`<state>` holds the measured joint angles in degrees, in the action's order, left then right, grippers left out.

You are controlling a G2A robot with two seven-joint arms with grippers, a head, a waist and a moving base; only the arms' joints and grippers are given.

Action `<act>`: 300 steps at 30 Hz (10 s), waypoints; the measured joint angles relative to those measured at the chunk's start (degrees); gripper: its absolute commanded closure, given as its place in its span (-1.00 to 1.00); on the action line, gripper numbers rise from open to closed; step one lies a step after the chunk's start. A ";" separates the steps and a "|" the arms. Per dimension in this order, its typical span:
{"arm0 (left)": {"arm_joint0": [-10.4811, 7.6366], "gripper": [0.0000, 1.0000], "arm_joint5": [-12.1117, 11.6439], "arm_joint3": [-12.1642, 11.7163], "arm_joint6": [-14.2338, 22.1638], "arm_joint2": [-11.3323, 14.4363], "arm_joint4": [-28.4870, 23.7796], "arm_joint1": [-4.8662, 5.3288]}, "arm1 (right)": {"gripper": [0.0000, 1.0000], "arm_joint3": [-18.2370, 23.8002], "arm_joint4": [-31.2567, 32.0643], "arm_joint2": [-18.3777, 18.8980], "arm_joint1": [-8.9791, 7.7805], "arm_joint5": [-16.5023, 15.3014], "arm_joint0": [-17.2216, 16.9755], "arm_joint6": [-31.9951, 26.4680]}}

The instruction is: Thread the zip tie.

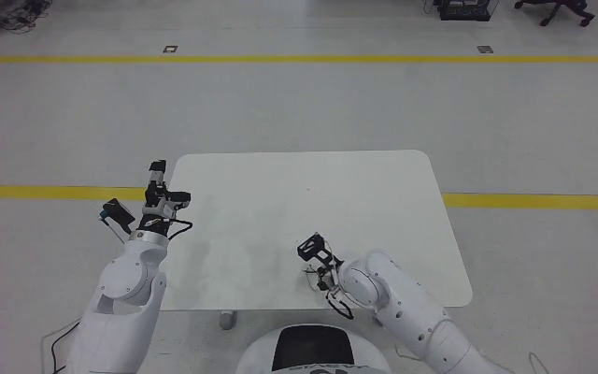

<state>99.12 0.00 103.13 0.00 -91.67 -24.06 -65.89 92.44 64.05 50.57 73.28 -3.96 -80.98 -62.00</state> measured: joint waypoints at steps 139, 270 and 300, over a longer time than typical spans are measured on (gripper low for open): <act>-2.25 -1.00 6.29 5.33 4.37 11.11 12.25 -0.43 | 1.00 8.44 -73.62 16.33 -18.58 -15.52 -8.66 24.98; -10.78 0.04 -7.60 -8.68 28.83 27.73 1.93 -0.45 | 1.00 -2.06 -67.89 0.94 -6.71 -13.52 -2.70 57.44; -12.53 1.00 -6.54 -10.43 28.30 28.88 0.92 -0.15 | 1.00 -2.82 -66.78 3.30 -5.27 -15.53 -4.07 55.21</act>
<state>86.60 -6.54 92.70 28.30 -62.79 -23.15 -66.04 89.62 -2.74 53.88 68.01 -19.49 -85.05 -6.79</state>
